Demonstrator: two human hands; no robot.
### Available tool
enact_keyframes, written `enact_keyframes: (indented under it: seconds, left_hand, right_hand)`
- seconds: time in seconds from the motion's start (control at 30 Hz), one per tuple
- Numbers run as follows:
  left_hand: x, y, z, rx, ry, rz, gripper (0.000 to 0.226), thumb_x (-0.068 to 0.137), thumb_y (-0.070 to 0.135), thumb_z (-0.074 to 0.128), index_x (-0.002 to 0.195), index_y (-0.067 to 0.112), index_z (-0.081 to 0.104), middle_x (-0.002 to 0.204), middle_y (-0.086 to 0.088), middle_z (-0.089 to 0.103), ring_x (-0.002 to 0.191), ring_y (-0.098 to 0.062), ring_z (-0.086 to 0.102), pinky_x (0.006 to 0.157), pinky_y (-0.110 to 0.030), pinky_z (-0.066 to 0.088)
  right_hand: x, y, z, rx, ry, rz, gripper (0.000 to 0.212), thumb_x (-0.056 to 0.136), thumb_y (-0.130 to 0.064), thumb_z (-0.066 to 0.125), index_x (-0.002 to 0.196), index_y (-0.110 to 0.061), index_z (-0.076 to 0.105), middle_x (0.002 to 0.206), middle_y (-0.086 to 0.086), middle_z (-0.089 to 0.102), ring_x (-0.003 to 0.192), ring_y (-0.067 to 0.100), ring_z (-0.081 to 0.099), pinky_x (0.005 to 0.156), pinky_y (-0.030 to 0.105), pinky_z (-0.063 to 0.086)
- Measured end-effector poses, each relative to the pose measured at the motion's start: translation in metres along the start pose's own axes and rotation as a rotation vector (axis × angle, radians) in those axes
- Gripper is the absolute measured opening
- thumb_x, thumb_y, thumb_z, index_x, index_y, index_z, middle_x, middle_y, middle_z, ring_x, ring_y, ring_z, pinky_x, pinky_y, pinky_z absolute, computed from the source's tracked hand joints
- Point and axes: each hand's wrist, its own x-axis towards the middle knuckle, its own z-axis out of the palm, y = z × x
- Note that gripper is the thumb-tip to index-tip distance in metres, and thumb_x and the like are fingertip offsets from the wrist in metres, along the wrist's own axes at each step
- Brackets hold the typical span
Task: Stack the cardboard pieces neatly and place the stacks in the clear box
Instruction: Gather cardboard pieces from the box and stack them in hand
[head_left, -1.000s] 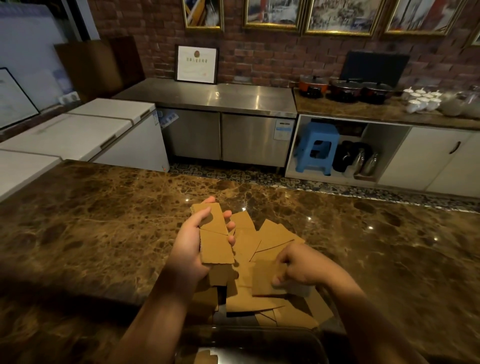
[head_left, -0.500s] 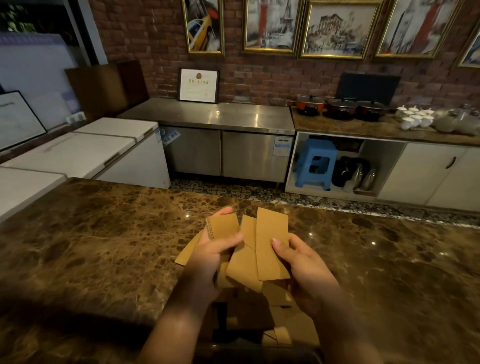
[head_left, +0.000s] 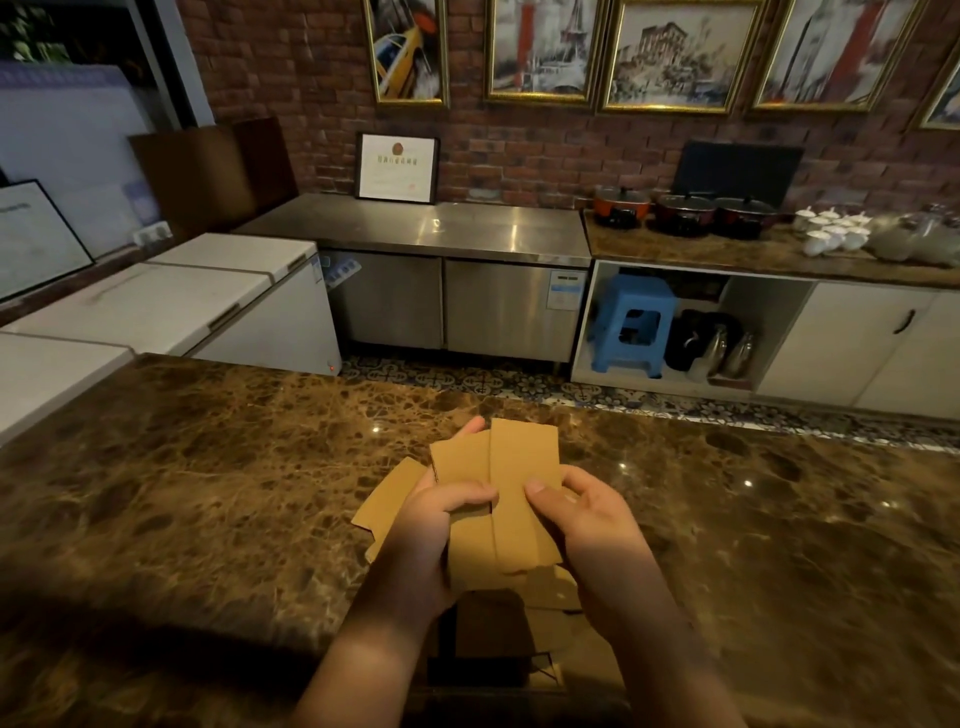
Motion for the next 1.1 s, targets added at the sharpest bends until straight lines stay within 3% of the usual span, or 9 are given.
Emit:
enact_keyframes:
  seconds: [0.23,0.37,0.47,0.53,0.63,0.83,0.9,1.03,1.1]
  left_hand:
    - [0.003,-0.003,-0.001,-0.292,0.095,0.057,0.039,0.088,0.018,0.058,0.123,0.035,0.064,0.096,-0.016,0.075,0.077,-0.031,0.074,0.059,-0.041,0.059]
    - [0.004,-0.003,-0.003,-0.298,0.130,0.054,0.036,0.083,0.038,0.062,0.119,0.041,0.066,0.085,-0.014,0.072,0.065,-0.027,0.069,0.061,-0.042,0.058]
    - [0.006,-0.003,-0.004,-0.220,0.154,-0.004,0.045,0.079,0.059,0.056,0.120,0.042,0.063,0.083,-0.011,0.072,0.063,-0.026,0.066,0.056,-0.042,0.057]
    - [0.008,-0.003,-0.003,-0.225,0.143,-0.035,0.057,0.077,0.067,0.050,0.123,0.034,0.061,0.084,-0.011,0.072,0.065,-0.028,0.066,0.055,-0.040,0.056]
    - [0.006,-0.003,-0.005,-0.151,0.122,-0.036,0.058,0.077,0.070,0.044,0.122,0.038,0.062,0.100,-0.009,0.078,0.084,-0.032,0.075,0.057,-0.039,0.059]
    - [0.007,-0.010,-0.013,-0.130,0.100,-0.010,0.047,0.075,0.016,0.068,0.119,0.033,0.068,0.107,-0.016,0.075,0.085,-0.029,0.075,0.059,-0.036,0.059]
    - [0.010,-0.012,-0.021,-0.168,0.080,-0.037,0.049,0.081,0.007,0.060,0.124,0.031,0.064,0.106,-0.019,0.075,0.086,-0.031,0.075,0.059,-0.036,0.059]
    - [0.014,-0.022,-0.052,-0.150,0.175,-0.025,0.044,0.096,-0.004,0.042,0.120,0.026,0.063,0.092,-0.014,0.077,0.077,-0.026,0.076,0.053,-0.031,0.059]
    - [0.013,-0.024,-0.064,-0.261,0.220,-0.028,0.033,0.100,0.006,0.043,0.120,0.027,0.060,0.087,-0.012,0.076,0.069,-0.027,0.075,0.052,-0.037,0.060]
  right_hand:
    - [0.002,-0.004,-0.005,0.182,0.059,0.030,0.017,0.096,-0.010,0.060,0.112,-0.014,0.062,0.090,0.008,0.080,0.082,0.024,0.078,0.062,0.037,0.063]
    - [0.007,0.000,-0.005,0.365,0.096,0.121,0.021,0.094,-0.003,0.051,0.114,-0.002,0.057,0.094,0.021,0.078,0.093,0.039,0.074,0.087,0.056,0.057]
    - [0.009,0.000,-0.005,0.407,0.061,0.152,0.020,0.087,-0.005,0.055,0.102,0.008,0.059,0.083,0.023,0.070,0.072,0.033,0.069,0.069,0.043,0.061]
    - [0.007,0.002,-0.005,0.386,0.024,0.092,0.019,0.077,-0.015,0.070,0.086,0.000,0.063,0.073,0.012,0.063,0.063,0.023,0.064,0.058,0.034,0.059]
    - [0.000,0.004,-0.005,0.168,-0.052,-0.005,0.009,0.079,-0.027,0.071,0.078,-0.019,0.077,0.099,0.008,0.070,0.090,0.021,0.066,0.070,0.033,0.054]
    - [-0.002,0.011,0.019,-0.117,-0.063,-0.067,0.031,0.086,0.002,0.069,0.106,-0.019,0.060,0.092,-0.002,0.072,0.081,0.015,0.067,0.061,0.026,0.057]
    - [0.000,0.022,0.027,-0.215,-0.082,-0.097,0.043,0.084,-0.010,0.074,0.118,-0.030,0.057,0.109,-0.006,0.071,0.098,0.013,0.068,0.079,0.036,0.062]
    - [0.012,0.041,0.037,-0.768,-0.162,-0.260,0.057,0.078,-0.053,0.071,0.132,-0.047,0.052,0.131,-0.024,0.049,0.113,-0.003,0.040,0.080,0.003,0.040]
    - [0.027,0.046,0.035,-0.667,-0.215,-0.133,0.072,0.073,-0.064,0.069,0.138,-0.053,0.040,0.132,-0.024,0.042,0.118,-0.001,0.039,0.090,0.013,0.041]
